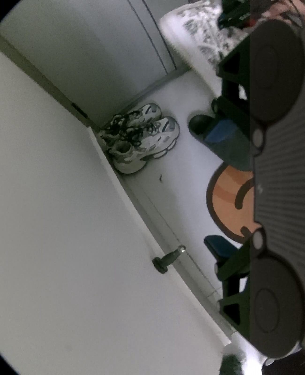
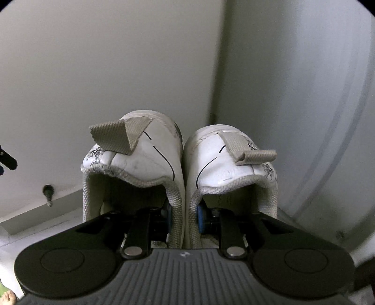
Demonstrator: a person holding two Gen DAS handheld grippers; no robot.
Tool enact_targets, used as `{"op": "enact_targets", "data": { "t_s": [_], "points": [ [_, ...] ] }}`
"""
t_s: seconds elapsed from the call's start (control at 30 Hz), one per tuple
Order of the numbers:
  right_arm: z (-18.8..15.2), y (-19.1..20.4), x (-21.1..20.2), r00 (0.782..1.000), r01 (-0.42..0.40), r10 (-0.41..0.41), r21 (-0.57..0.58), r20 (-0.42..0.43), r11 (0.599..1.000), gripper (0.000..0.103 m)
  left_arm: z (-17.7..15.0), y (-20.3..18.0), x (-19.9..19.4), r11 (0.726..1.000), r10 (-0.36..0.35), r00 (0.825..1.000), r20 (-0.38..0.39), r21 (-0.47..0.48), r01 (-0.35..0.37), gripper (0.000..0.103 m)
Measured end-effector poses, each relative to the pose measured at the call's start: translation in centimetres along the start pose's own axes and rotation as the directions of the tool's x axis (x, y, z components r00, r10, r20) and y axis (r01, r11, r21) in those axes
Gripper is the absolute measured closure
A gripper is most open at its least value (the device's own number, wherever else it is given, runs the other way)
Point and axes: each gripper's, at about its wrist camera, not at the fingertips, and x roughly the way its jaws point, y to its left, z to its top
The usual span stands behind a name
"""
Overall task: Organize scattered shoes
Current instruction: 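Lift the white sneakers with the right tool toward the grey sneakers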
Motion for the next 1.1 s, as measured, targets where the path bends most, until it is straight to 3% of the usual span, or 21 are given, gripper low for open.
{"op": "enact_targets", "data": {
  "t_s": [0.23,0.47,1.1],
  "points": [
    [3.0,3.9,5.2,0.992,-0.125,0.126,-0.160,-0.001,0.979,0.081,-0.2,1.1,-1.2,1.000,0.011,0.999,0.036,-0.013,-0.010,0.015],
    [3.8,7.1,9.4,0.981,-0.191,0.192,-0.231,-0.017,0.954,0.081,-0.1,2.8,-2.2,0.998,0.027,0.998,0.059,-0.058,-0.024,0.015],
    [2.4,12.0,17.7,0.963,-0.270,0.245,-0.354,-0.114,0.896,0.081,-0.5,2.7,-2.9,0.999,0.001,0.998,0.060,-0.036,0.001,0.015]
  ]
}}
